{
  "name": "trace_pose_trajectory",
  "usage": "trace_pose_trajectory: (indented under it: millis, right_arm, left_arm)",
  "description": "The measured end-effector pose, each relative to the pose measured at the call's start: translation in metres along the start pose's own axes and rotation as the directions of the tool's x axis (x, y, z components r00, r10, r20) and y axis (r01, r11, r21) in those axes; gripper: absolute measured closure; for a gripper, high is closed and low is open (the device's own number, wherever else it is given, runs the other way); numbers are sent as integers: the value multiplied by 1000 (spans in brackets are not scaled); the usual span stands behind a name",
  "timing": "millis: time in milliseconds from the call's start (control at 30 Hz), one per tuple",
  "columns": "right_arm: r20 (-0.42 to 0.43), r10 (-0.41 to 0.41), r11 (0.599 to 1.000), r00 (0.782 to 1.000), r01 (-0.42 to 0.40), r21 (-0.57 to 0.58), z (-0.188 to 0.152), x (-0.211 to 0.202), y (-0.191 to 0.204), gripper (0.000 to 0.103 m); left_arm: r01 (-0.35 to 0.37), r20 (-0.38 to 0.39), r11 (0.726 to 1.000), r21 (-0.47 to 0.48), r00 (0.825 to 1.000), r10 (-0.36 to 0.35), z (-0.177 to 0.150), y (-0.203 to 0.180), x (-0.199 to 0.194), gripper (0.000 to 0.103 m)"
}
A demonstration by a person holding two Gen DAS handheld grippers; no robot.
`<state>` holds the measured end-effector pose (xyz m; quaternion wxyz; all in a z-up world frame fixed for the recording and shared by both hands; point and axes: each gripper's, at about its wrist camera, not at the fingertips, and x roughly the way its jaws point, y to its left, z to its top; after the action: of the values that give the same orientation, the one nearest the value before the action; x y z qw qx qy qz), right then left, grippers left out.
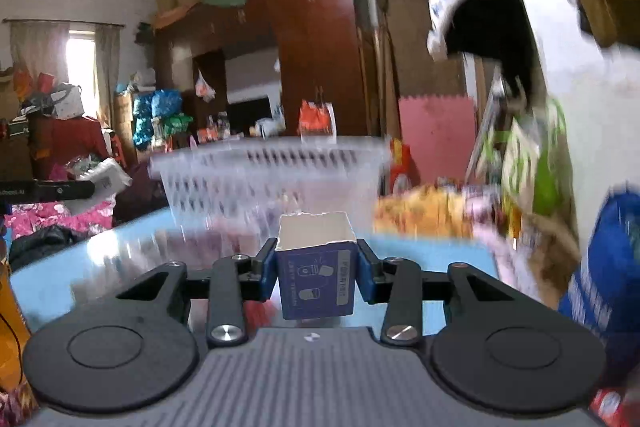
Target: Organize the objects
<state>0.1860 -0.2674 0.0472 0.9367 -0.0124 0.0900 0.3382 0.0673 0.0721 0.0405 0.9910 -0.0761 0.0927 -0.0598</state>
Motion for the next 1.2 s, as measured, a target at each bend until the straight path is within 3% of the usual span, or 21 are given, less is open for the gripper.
trace_pose_trajectory:
  millis: [100, 200, 367, 400, 433, 467, 500, 600, 700, 833, 933, 1067, 1200]
  right_arm:
    - [24, 4, 997, 1000, -2, -74, 44, 26, 18, 60]
    - [-25, -28, 991, 999, 25, -132, 74, 68, 27, 60]
    - [-117, -44, 990, 992, 28, -138, 80, 125, 27, 58]
    - [-113, -42, 991, 993, 27, -135, 79, 130, 27, 52]
    - [-124, -43, 991, 991, 26, -134, 77, 135, 25, 42]
    - [-133, -48, 991, 990, 30, -132, 76, 138, 25, 16]
    - [-129, -58, 990, 990, 41, -134, 73, 137, 25, 0]
    - [-112, -78, 989, 991, 63, -135, 65, 117, 24, 0]
    - [-81, 6, 998, 997, -10, -55, 55, 81, 16, 0]
    - [-68, 100, 994, 993, -97, 49, 7, 30, 15, 0]
    - [-68, 136, 988, 988, -130, 84, -38, -3, 24, 0]
    - [-72, 149, 987, 986, -143, 79, -68, -24, 41, 0]
    - [-74, 158, 987, 985, -156, 42, -56, -10, 50, 5]
  left_arm:
    - [12, -13, 1000, 13, 1000, -12, 33, -14, 27, 61]
    - [6, -69, 1000, 21, 998, -4, 56, -25, 70, 61]
    - [-44, -182, 999, -23, 982, 39, 59, -20, 131, 59]
    - [-53, -190, 998, -28, 981, 47, 56, -16, 135, 53]
    - [-60, -193, 998, -31, 980, 53, 54, -14, 140, 38]
    - [-73, -190, 997, -39, 980, 64, 52, -11, 142, 31]
    - [-88, -187, 995, -45, 979, 78, 50, -9, 142, 26]
    - [-75, -149, 996, -48, 987, 67, 48, -5, 123, 26]
    - [-62, -98, 998, -15, 993, 60, 39, -6, 79, 23]
    - [-33, -85, 999, 35, 996, 35, -5, -5, 17, 18]
    - [-61, -84, 996, 67, 994, 66, -45, -1, -18, 18]
    - [-72, -104, 994, 83, 991, 81, -69, 2, -35, 18]
    - [-68, -119, 986, 155, 989, 87, -73, -9, -34, 18]
